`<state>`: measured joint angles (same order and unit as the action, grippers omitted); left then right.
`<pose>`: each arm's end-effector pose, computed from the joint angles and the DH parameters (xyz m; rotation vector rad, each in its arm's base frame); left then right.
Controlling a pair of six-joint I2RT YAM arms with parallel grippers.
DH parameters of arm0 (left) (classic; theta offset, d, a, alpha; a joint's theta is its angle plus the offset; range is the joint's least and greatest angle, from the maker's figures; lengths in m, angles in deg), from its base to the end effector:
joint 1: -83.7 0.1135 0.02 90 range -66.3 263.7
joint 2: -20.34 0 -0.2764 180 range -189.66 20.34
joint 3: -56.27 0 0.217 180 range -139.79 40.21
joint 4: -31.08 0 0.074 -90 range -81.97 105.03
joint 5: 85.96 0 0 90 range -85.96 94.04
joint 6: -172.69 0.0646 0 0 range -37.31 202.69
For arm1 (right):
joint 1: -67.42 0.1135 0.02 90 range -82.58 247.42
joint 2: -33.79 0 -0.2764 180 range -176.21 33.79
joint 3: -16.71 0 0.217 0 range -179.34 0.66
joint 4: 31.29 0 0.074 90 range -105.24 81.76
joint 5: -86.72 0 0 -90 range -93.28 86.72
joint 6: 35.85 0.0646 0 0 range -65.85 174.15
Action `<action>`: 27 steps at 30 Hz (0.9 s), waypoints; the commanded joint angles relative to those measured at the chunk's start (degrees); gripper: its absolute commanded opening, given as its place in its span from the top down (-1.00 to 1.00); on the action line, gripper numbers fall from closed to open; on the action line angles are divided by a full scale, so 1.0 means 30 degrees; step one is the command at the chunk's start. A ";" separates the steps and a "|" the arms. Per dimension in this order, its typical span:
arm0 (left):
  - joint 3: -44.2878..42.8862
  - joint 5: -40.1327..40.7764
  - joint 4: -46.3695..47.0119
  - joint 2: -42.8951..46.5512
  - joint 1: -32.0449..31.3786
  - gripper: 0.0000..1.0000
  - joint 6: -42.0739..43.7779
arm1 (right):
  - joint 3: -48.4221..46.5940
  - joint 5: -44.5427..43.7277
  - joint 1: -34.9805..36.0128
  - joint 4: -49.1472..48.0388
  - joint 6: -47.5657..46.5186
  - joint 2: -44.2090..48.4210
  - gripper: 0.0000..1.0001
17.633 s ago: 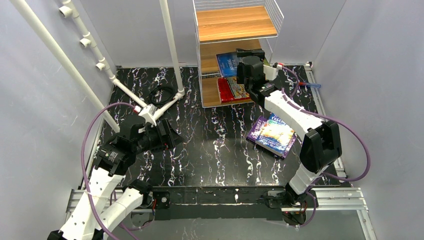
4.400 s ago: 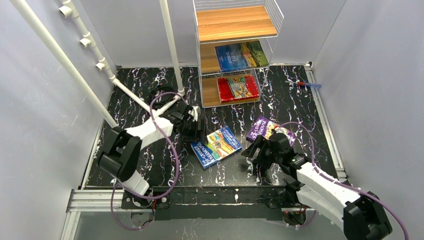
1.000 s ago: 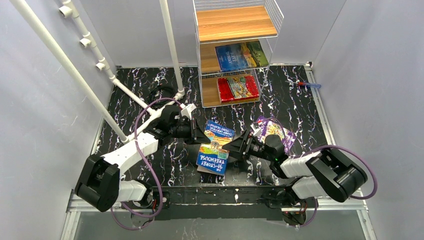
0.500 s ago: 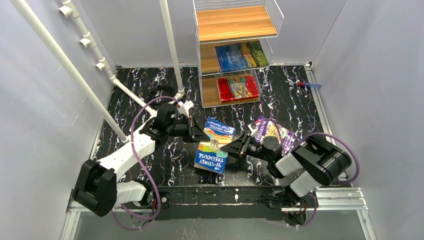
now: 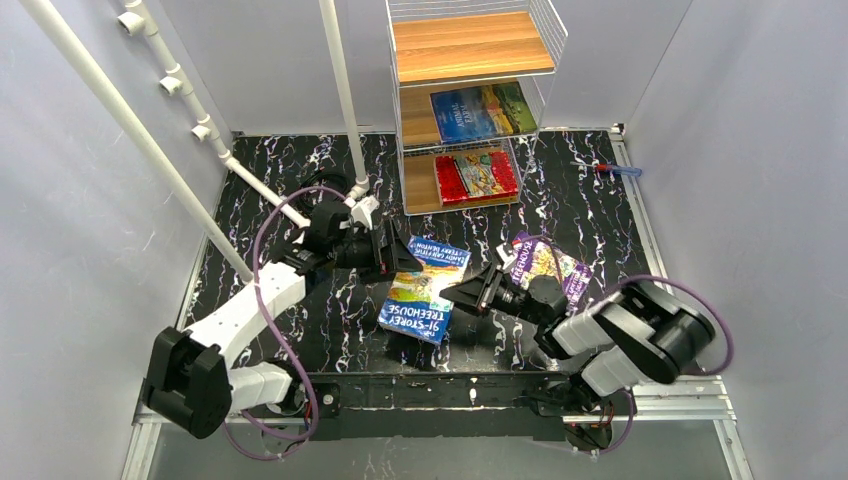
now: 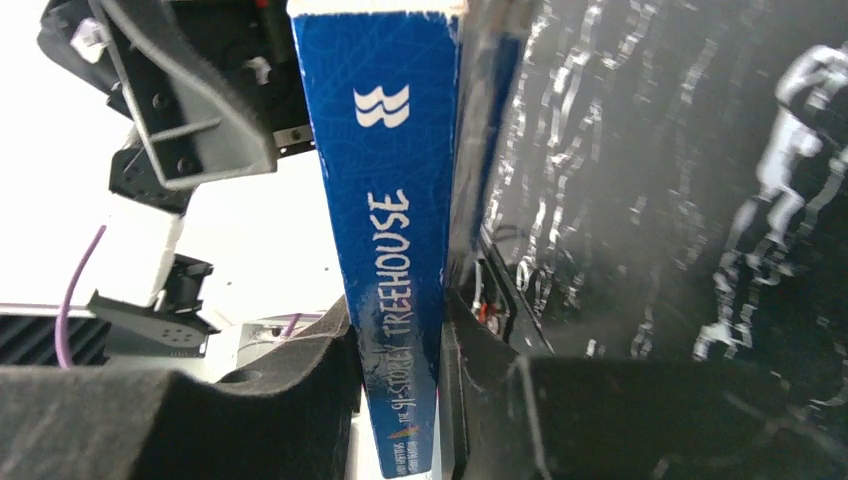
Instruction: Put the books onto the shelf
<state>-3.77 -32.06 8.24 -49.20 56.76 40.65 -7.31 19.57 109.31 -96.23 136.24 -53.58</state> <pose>0.2003 -0.1445 0.2691 0.1067 2.3328 -1.3339 0.1605 0.1777 0.1994 0.2825 1.9221 1.9071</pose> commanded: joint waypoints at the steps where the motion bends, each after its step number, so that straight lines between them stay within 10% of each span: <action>1: -0.2212 0.3567 -0.4118 0.2450 -0.0066 -0.96 0.1148 | -0.0060 -0.1001 0.0246 -0.0304 -0.1632 0.4048 0.97; 6: -0.4048 0.8382 -0.8181 0.5059 0.0197 -0.96 0.1739 | -0.2304 -0.2392 0.0029 1.0856 -0.5283 1.0609 0.97; 12: -0.5379 1.1678 -1.0583 0.7275 0.0391 -0.97 0.2061 | -0.6074 -0.2129 -0.1465 1.6423 -0.6678 1.3293 0.97; 27: -0.5123 1.1198 -1.0749 0.9033 0.0425 -0.97 0.2521 | -1.1041 -0.5308 -0.2427 1.3959 -0.3870 0.8066 0.97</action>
<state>-18.75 0.46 -22.22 -23.75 57.73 47.16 -34.98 10.11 102.75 -47.77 122.84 -29.80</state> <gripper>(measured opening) 0.981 0.348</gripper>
